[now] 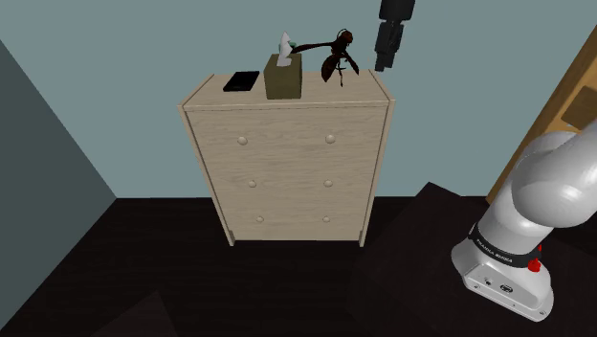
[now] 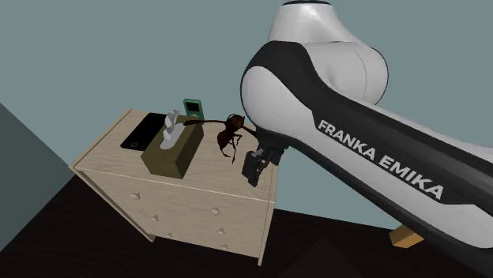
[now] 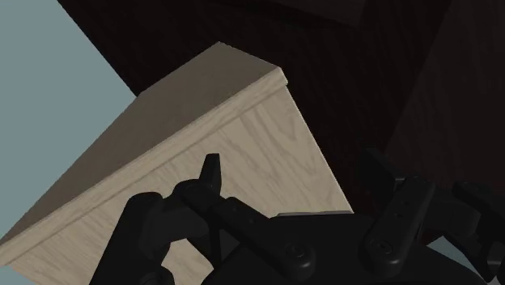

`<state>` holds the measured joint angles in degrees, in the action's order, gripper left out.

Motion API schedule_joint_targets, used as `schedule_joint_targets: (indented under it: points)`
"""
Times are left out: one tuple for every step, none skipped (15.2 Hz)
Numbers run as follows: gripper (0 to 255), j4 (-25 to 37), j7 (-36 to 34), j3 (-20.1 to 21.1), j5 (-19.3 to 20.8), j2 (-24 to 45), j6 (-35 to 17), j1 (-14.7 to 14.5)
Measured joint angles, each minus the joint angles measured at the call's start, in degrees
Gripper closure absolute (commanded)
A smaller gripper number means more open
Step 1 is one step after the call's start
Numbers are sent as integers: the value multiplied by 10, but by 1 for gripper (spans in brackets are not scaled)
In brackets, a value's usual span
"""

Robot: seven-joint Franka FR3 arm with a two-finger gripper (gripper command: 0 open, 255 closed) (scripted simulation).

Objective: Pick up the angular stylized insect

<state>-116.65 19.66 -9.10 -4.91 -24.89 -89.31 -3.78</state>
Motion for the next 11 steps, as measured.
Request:
schedule_joint_targets:
  points:
    - [0, 22, 12, -5, -3, 20, 2, -3]
    - [0, 49, 24, -10, -6, 40, 8, -5]
    - [0, 83, 35, -14, -11, 62, 20, -8]
    - [0, 111, 49, -20, -14, 81, 28, -9]
    - [0, 143, 60, -25, -20, 104, 37, -11]
    - [0, 179, 74, -31, -26, 131, 46, -12]
    - [0, 222, 85, -35, -33, 158, 62, -13]
    - [0, 249, 92, -36, -39, 176, 71, -14]
    - [0, 289, 103, -40, -47, 201, 87, -14]
    - [0, 322, 114, -43, -54, 223, 99, -13]
    - [0, 365, 125, -47, -64, 252, 113, -10]
